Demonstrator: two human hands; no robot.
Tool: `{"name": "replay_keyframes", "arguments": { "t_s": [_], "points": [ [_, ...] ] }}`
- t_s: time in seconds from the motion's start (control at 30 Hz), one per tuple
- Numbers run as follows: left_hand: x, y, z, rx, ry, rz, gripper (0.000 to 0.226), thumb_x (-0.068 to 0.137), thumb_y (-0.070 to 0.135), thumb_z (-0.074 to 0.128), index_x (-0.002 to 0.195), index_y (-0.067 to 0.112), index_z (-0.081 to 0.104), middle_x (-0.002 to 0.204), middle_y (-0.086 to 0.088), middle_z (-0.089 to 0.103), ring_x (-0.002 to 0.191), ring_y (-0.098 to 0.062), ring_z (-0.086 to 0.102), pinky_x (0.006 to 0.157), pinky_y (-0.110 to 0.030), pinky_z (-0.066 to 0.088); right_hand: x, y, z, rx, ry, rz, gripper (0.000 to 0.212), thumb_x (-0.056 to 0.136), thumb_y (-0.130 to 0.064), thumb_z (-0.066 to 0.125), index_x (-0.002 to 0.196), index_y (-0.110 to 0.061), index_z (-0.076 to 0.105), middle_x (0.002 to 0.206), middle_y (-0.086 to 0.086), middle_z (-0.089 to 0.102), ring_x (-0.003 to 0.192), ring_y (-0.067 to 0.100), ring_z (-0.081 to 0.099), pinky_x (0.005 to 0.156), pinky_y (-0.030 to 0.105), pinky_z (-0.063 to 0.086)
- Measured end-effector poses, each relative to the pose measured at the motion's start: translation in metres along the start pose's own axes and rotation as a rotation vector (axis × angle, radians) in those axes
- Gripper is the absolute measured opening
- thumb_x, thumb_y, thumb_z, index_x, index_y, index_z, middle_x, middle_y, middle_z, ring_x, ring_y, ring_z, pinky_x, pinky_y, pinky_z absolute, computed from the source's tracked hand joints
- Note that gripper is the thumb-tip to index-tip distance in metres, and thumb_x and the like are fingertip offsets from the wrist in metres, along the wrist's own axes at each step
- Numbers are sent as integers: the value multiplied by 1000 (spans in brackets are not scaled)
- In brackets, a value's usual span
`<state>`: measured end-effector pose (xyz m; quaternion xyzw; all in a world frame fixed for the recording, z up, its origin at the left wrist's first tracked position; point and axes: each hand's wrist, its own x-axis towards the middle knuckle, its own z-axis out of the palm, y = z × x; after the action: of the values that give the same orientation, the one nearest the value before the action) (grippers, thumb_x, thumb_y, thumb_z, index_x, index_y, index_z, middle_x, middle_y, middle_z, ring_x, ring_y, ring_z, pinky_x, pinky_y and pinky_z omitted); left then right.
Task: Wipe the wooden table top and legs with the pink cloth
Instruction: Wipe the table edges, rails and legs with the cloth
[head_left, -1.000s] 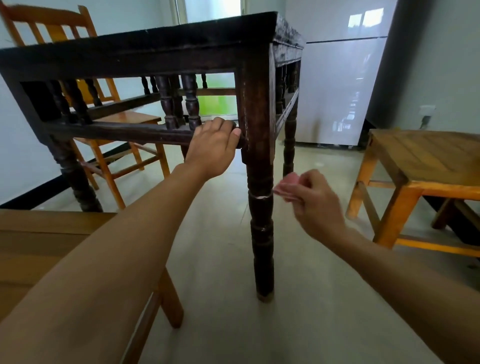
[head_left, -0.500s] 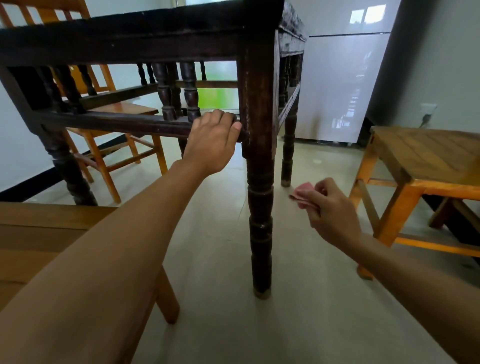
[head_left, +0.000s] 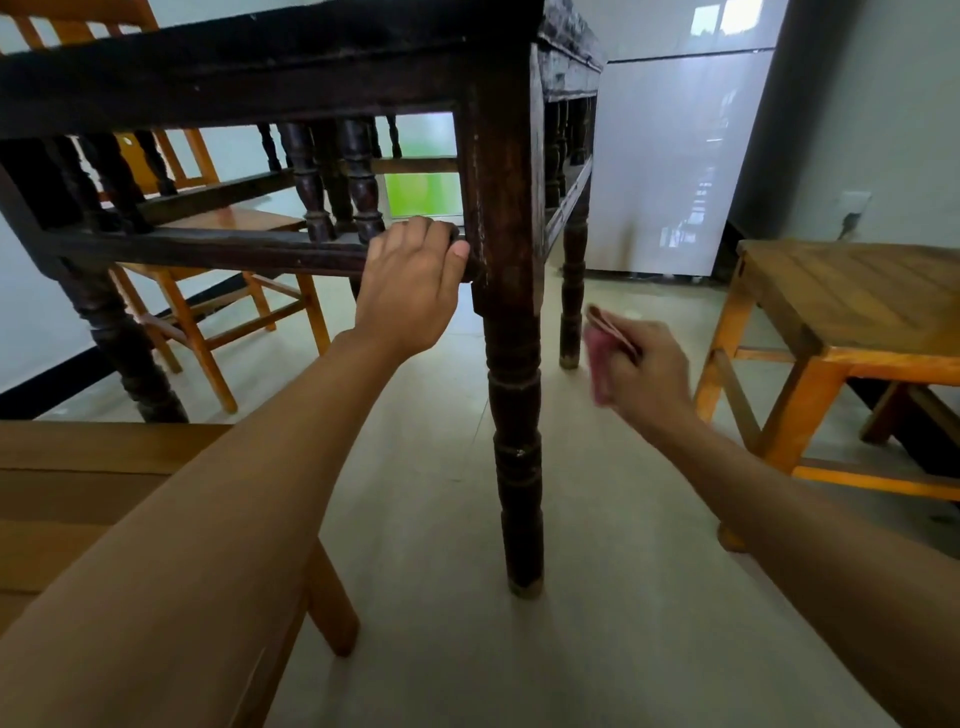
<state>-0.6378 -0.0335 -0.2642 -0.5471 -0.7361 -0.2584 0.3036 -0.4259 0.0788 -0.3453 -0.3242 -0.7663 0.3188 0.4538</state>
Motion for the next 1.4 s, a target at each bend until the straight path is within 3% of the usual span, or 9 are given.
{"name": "replay_keyframes", "arguments": {
  "t_s": [0.13, 0.3, 0.43, 0.53, 0.67, 0.87, 1.13, 1.27, 1.4],
  "points": [
    [-1, -3, -2, -1, -10, 13, 40, 103, 33, 26, 111, 7, 55, 108, -15, 56, 103, -30, 50, 94, -44, 35, -6, -47, 41, 333, -110, 163, 18, 100, -9, 47, 95, -11, 65, 78, 5, 64, 69, 21, 65, 60, 34, 59],
    [0, -1, -2, 12, -15, 10, 40, 103, 33, 25, 112, 7, 54, 109, -14, 55, 104, -30, 50, 95, -43, 34, -6, -15, 6, -155, -596, 415, 18, 98, -6, 50, 100, -14, 66, 84, 2, 63, 69, 9, 59, 55, 22, 46],
    [-1, -1, -1, 1, -11, 11, 40, 103, 33, 25, 111, 6, 54, 109, -15, 55, 105, -31, 50, 97, -45, 34, 20, -27, 25, 138, -60, 214, 14, 98, -21, 54, 99, -20, 68, 86, 4, 67, 79, 23, 64, 72, 40, 57],
    [-1, 0, -2, -5, -1, 27, 40, 103, 32, 26, 110, 5, 54, 108, -16, 55, 103, -32, 50, 95, -45, 34, -16, -36, 65, 56, 92, -27, 26, 102, -22, 45, 122, -19, 62, 90, -8, 64, 86, 18, 60, 76, 32, 52],
    [-2, -2, -3, -9, -7, 27, 41, 103, 33, 26, 111, 5, 54, 108, -17, 55, 104, -33, 49, 96, -46, 34, -84, 8, 60, -132, 1, -230, 41, 98, -8, 54, 135, -24, 56, 120, -1, 66, 100, 17, 58, 88, 29, 52],
    [0, -3, -7, 14, -40, 40, 44, 102, 35, 24, 114, 5, 54, 110, -17, 55, 106, -33, 49, 97, -46, 33, -28, -2, 45, -23, 138, -117, 26, 100, -20, 51, 123, -23, 63, 94, -4, 67, 88, 14, 63, 81, 42, 57],
    [4, -15, -13, -17, -116, 105, 50, 98, 38, 23, 126, 9, 53, 117, -15, 55, 112, -34, 47, 95, -44, 33, -66, -32, 20, -736, -211, -944, 51, 63, -10, 82, 112, -17, 71, 114, 2, 69, 92, 24, 61, 64, 34, 53],
    [4, -16, -16, -36, -150, 108, 53, 98, 38, 22, 130, 9, 51, 120, -15, 54, 114, -34, 47, 95, -43, 32, -30, -71, 55, -934, -149, -954, 38, 82, -12, 58, 119, -9, 65, 120, 11, 64, 114, 30, 54, 73, 40, 50],
    [4, -18, -18, -42, -160, 111, 49, 99, 36, 24, 130, 8, 51, 120, -15, 54, 114, -33, 46, 96, -43, 32, -40, -68, 86, -1367, -492, -793, 31, 92, -20, 62, 119, -4, 62, 121, 17, 59, 122, 33, 46, 86, 42, 48]
  ]
}}
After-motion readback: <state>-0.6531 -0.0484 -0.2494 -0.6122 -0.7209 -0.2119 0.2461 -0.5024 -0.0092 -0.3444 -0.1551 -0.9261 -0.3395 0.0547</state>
